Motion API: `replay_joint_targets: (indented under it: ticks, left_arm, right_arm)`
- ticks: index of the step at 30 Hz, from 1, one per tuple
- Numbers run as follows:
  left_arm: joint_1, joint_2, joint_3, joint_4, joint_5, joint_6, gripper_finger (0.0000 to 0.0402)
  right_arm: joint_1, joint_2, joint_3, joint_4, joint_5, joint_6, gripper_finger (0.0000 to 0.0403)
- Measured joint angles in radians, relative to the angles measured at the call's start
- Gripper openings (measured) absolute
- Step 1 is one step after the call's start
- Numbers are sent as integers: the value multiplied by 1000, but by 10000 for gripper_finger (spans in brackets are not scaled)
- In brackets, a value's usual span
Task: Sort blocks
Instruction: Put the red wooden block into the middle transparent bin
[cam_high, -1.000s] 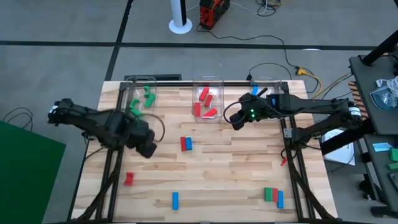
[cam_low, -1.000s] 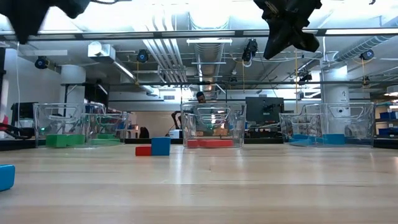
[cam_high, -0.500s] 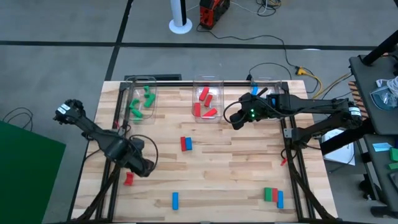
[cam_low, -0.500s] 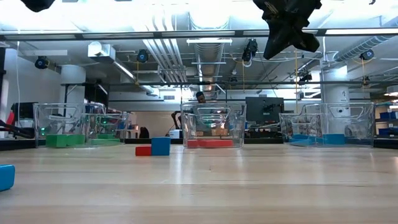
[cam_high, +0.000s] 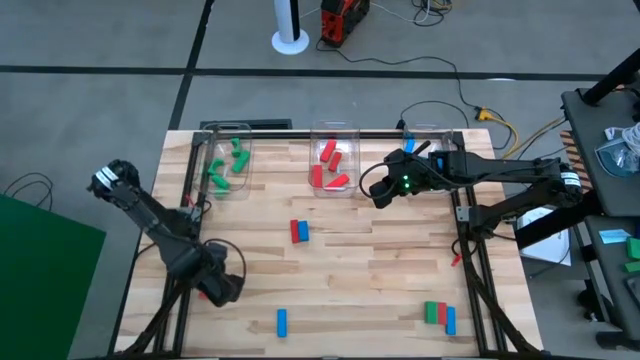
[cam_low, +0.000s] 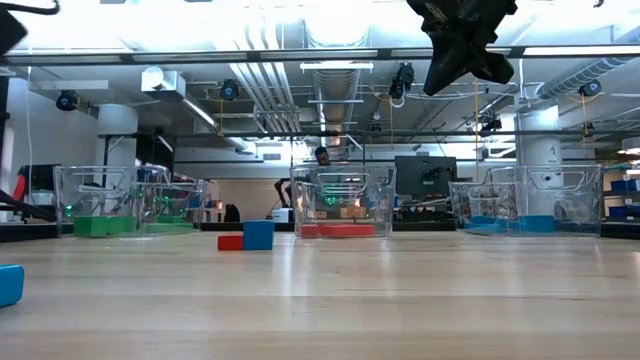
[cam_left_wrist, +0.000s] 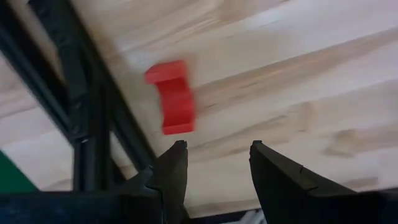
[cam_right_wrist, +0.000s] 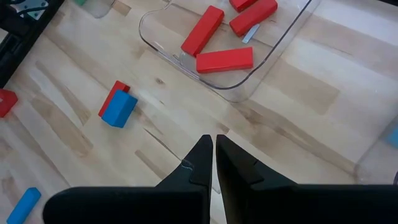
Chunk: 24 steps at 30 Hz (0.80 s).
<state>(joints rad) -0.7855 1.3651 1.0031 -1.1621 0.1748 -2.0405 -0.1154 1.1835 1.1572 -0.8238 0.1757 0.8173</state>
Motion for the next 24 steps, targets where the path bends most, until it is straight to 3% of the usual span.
replay_joint_targets:
  ticks: [10,24]
  left_arm:
    - [-90,-37,-131,63,6,-203,151]
    - [-92,-44,-266,231,10,-248,207]
  right_arm:
    - [0,0,0,0,0,-9,12]
    - [0,0,0,0,0,-7,12]
